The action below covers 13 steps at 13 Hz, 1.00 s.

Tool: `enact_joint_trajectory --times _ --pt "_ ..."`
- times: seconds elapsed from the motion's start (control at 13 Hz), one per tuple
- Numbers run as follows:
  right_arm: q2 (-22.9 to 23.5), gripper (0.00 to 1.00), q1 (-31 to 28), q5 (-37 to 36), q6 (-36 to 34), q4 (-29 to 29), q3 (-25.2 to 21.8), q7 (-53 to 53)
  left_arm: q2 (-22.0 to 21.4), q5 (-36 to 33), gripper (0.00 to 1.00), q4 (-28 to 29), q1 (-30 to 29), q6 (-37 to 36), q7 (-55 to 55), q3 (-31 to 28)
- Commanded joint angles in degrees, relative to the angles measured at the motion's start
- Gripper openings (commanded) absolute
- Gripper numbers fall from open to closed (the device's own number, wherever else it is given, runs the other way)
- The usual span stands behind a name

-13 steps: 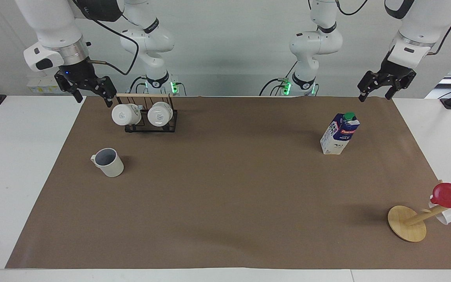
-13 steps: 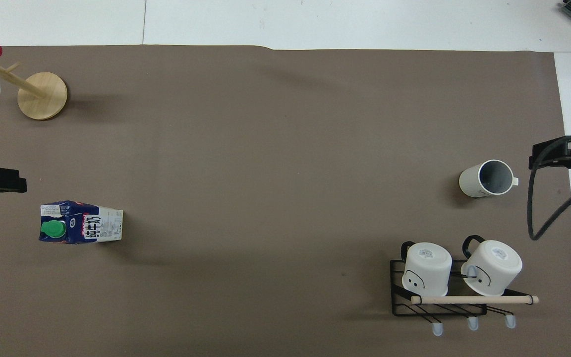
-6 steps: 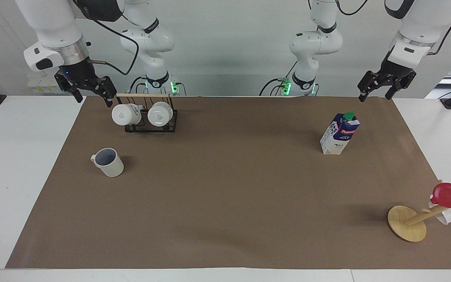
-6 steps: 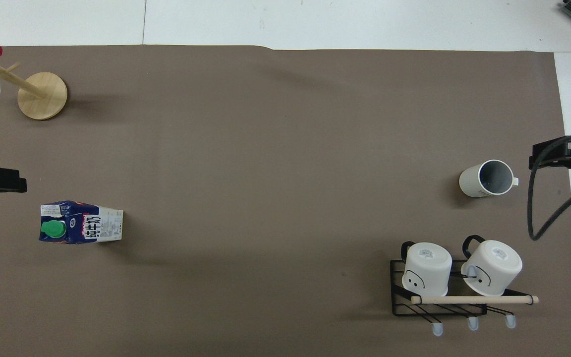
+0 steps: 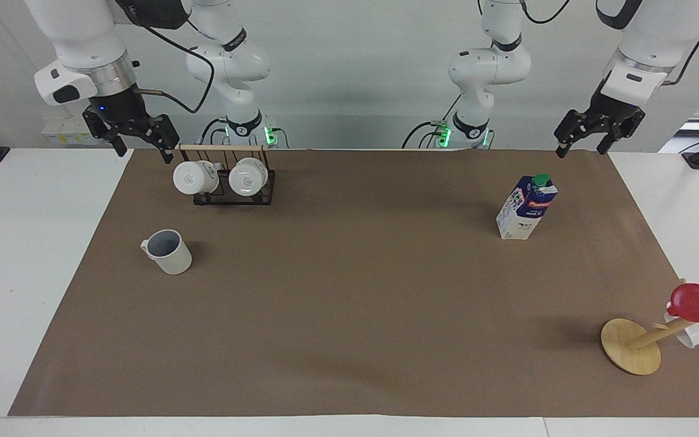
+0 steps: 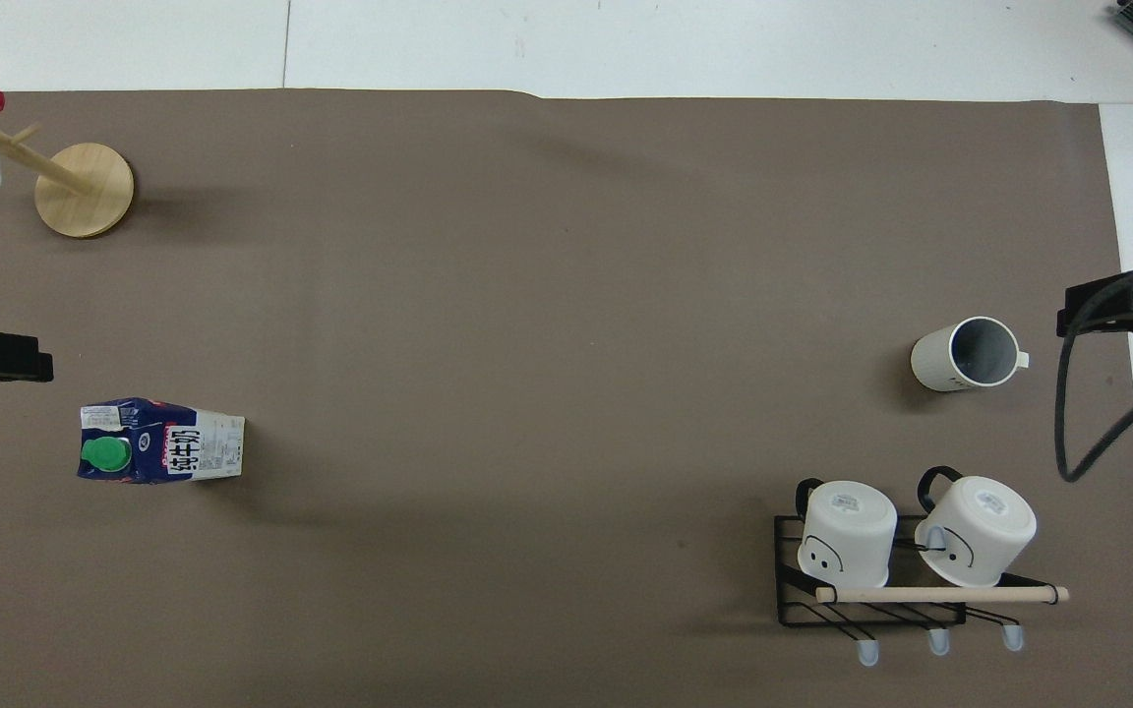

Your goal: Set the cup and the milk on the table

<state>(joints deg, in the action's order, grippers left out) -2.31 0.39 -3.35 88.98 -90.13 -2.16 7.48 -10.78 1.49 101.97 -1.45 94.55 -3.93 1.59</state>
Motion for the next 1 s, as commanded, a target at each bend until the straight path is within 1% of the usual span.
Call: enact_joint_trajectory --times 0.0,0.08,0.15,0.31,0.54,0.92 --pt "-1.1 1.00 -1.0 0.7 -1.8 -0.4 -0.4 1.0 0.1 0.1 1.00 -1.0 0.2 -1.3 -0.4 -0.3" --pt "-1.1 1.00 -2.1 0.9 -2.1 -0.5 -0.3 0.3 0.1 0.1 1.00 -1.0 0.2 -1.3 -0.4 -0.2" --pt "-2.1 1.00 -2.1 0.8 -1.2 -2.1 -0.3 0.2 0.1 0.1 1.00 -1.0 0.2 -1.3 -0.4 -0.2" --pt "-3.2 1.00 -2.0 0.8 3.5 -5.2 -0.1 0.3 0.1 0.0 1.00 -1.0 0.2 -1.3 -0.4 -0.2" --pt "-3.4 1.00 -1.8 0.8 5.7 -9.7 -0.1 0.6 0.1 0.1 1.00 -1.0 0.2 -1.3 -0.5 -0.3" --pt "-2.7 1.00 -1.5 0.7 18.7 -22.1 -0.1 0.5 0.2 0.2 1.00 -1.1 1.0 -1.5 -0.7 0.4"
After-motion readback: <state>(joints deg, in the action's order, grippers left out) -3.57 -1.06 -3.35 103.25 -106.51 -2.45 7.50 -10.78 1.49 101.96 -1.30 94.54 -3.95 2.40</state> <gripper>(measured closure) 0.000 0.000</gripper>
